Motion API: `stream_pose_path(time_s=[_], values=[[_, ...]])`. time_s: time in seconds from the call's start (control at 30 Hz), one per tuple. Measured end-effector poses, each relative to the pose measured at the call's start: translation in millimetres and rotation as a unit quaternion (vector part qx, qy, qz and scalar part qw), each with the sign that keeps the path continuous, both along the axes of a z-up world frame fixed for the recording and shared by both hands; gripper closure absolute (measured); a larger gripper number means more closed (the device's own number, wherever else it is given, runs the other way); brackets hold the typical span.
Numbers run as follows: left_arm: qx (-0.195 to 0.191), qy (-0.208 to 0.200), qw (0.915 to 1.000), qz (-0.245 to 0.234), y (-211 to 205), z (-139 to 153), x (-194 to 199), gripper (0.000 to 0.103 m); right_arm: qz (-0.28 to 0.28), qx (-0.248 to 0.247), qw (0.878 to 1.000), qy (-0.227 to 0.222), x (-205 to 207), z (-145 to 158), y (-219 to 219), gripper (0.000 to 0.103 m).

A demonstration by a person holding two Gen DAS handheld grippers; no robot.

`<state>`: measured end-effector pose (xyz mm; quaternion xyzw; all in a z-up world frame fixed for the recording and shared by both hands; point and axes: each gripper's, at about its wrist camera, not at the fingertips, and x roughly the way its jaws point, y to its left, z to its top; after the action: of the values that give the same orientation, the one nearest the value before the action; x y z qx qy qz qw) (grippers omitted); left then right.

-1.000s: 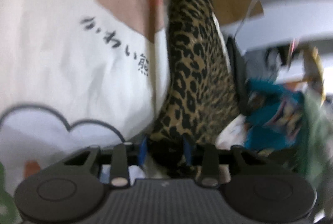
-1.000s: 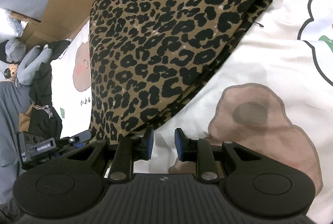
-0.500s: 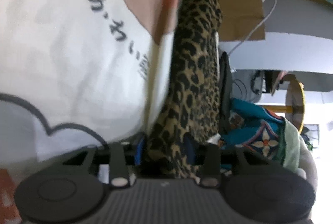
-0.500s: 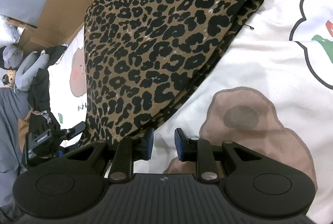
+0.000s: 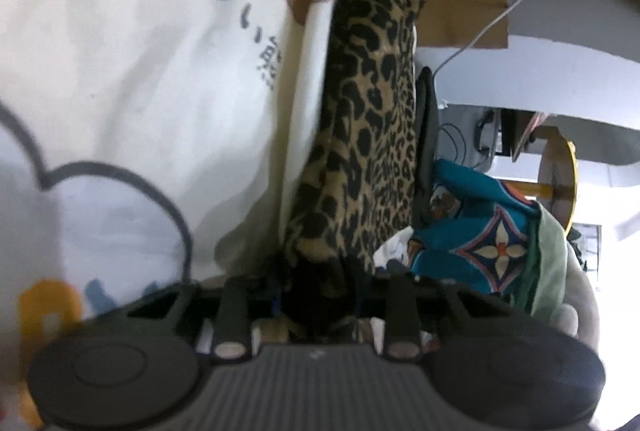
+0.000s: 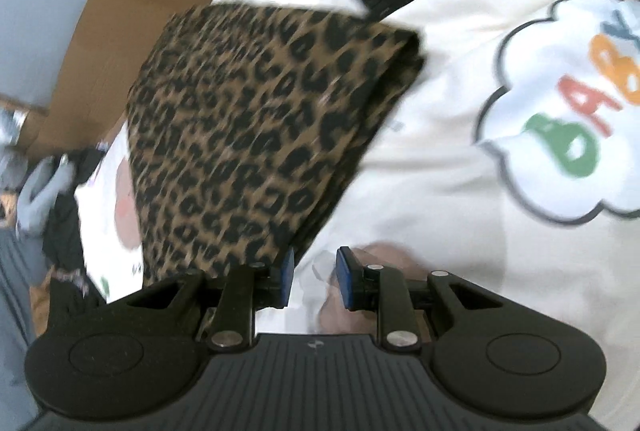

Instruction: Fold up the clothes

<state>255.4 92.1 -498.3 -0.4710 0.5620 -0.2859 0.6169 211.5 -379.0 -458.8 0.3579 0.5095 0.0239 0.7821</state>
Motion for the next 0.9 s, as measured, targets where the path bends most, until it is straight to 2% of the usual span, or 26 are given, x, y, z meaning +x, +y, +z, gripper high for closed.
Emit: stream_pose_path(time_s=[0.03,0.1,0.23,0.37,0.47,0.53,0.7,0.83,0.9], values=[[0.002,0.0,1.0,-0.002,-1.9,-0.3,1.0,0.079,-0.009,-0.002,1.0,-0.001,0.8,0.2,-4.9,0.072],[0.005,0.006,1.0,-0.003,-4.3,-1.8,2.3,0.089,-0.026,-0.008,1.0,-0.006,2.3,0.7,-15.1,0.057],[0.007,0.005,1.0,-0.002,-3.2,1.3,-1.4,0.09,-0.056,-0.026,0.998,-0.022,7.3,2.3,-36.8,0.055],[0.019,0.006,0.9998,-0.004,-11.6,1.4,-2.3,0.087,-0.072,-0.053,0.995,-0.038,17.9,1.7,-55.3,0.054],[0.03,0.006,0.9995,-0.003,-13.3,0.3,-1.6,0.092,-0.079,-0.063,0.994,-0.045,26.7,-1.8,-64.2,0.054],[0.038,0.001,0.9993,-0.004,-12.0,2.6,-2.0,0.096,-0.075,-0.067,0.994,-0.049,33.1,-3.9,-65.1,0.054],[0.061,-0.024,0.9979,-0.008,-11.3,19.0,-1.7,0.098,-0.052,-0.077,0.994,-0.051,51.8,-9.8,-61.4,0.054],[0.08,-0.038,0.996,-0.001,-4.6,30.1,-0.1,0.099,0.009,-0.158,0.986,-0.057,55.8,-4.0,-33.4,0.053],[0.085,-0.044,0.9953,0.01,1.2,35.0,0.9,0.099,0.027,-0.175,0.982,-0.058,56.0,-1.5,-25.7,0.053]])
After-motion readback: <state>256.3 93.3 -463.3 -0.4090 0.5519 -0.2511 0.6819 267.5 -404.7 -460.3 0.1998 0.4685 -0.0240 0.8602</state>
